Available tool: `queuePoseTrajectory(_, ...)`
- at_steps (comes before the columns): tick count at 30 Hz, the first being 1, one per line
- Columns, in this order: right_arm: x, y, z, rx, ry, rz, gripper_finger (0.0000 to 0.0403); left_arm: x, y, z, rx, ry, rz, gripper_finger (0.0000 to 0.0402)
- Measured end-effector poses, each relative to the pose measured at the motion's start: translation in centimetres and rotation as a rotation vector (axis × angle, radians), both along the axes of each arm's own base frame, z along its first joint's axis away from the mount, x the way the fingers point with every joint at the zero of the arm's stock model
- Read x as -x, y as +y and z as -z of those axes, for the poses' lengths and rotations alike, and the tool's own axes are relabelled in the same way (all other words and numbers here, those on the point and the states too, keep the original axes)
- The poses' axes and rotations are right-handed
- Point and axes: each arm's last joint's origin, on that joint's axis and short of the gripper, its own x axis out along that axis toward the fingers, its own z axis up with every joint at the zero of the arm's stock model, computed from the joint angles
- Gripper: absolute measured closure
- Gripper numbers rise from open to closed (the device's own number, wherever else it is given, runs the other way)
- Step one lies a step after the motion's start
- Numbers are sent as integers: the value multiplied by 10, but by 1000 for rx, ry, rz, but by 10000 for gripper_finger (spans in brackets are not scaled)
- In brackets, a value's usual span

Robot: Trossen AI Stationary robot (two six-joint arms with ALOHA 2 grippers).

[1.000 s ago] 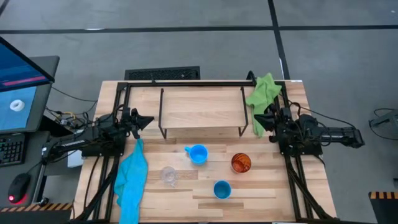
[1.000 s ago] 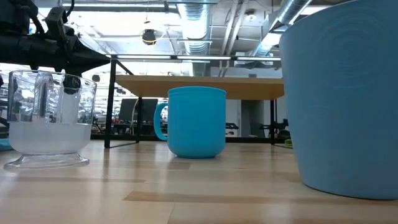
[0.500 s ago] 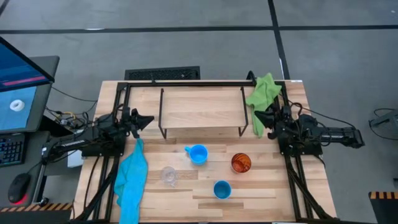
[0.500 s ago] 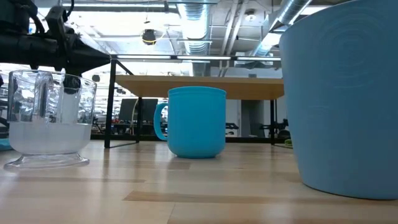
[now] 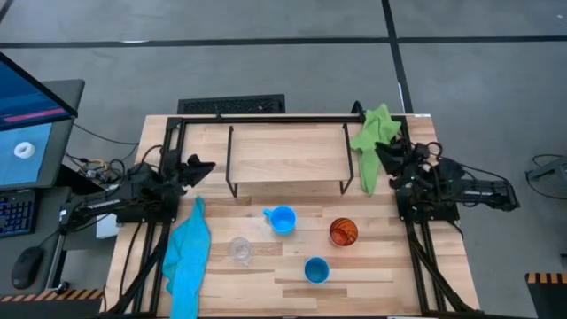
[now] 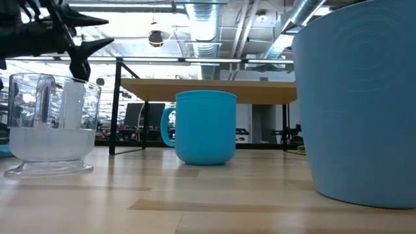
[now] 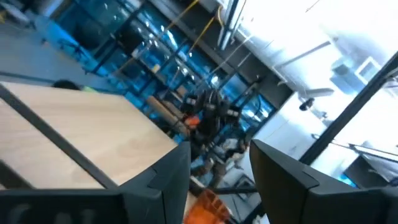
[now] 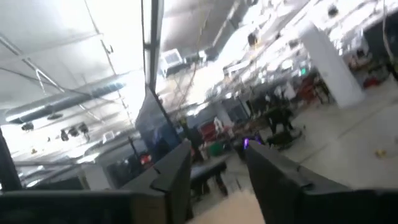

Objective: Stack small to large cups/mugs on shelf
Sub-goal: Put the orange cup on the shelf

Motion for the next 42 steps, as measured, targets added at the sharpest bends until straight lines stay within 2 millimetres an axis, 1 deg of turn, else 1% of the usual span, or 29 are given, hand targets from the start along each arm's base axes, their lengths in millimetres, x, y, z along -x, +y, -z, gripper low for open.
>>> queuePoseTrajectory(2, 5, 0, -15, 21, -27, 28, 200, 4, -1, -14, -14, -50, -2, 244)
queuePoseTrajectory(6, 9, 0, -41, 66, -3, 54, 183, 11, -2, -42, -64, -103, -48, 244)
queuePoseTrajectory(11, 6, 0, -75, 83, 125, 58, 179, 14, -2, -84, -109, -111, -78, 244)
queuePoseTrajectory(16, 2, 0, -110, 105, 245, 58, 179, 2, -1, -125, -156, -1, -43, 244)
queuePoseTrajectory(19, 3, 1, -134, 128, 308, 54, 179, -11, 2, -149, -180, 64, -6, 244)
queuePoseTrajectory(22, 6, 1, -150, 127, 420, 38, 180, -25, 4, -168, -192, 149, 22, 244)
queuePoseTrajectory(24, 9, 2, -158, 104, 509, 20, 180, -33, 6, -178, -192, 217, 35, 244)
queuePoseTrajectory(27, 18, 3, -169, 34, 598, -17, 180, -44, 9, -190, -182, 309, 60, 244)
queuePoseTrajectory(30, 27, 5, -177, -24, 668, -87, 180, -56, 11, -200, -172, 374, 96, 244)
queuePoseTrajectory(33, 37, 7, -181, -95, 713, -150, 180, -67, 13, -210, -171, 398, 132, 244)
queuePoseTrajectory(35, 43, 8, -182, -147, 724, -185, 180, -74, 14, -215, -178, 410, 159, 244)
queuePoseTrajectory(38, 45, 9, -178, -220, 749, -226, 180, -85, 16, -218, -177, 425, 199, 244)
queuePoseTrajectory(40, 44, 10, -174, -252, 789, -239, 180, -90, 17, -218, -186, 432, 219, 244)
queuePoseTrajectory(42, 38, 11, -170, -280, 855, -245, 180, -92, 17, -218, -191, 438, 230, 244)
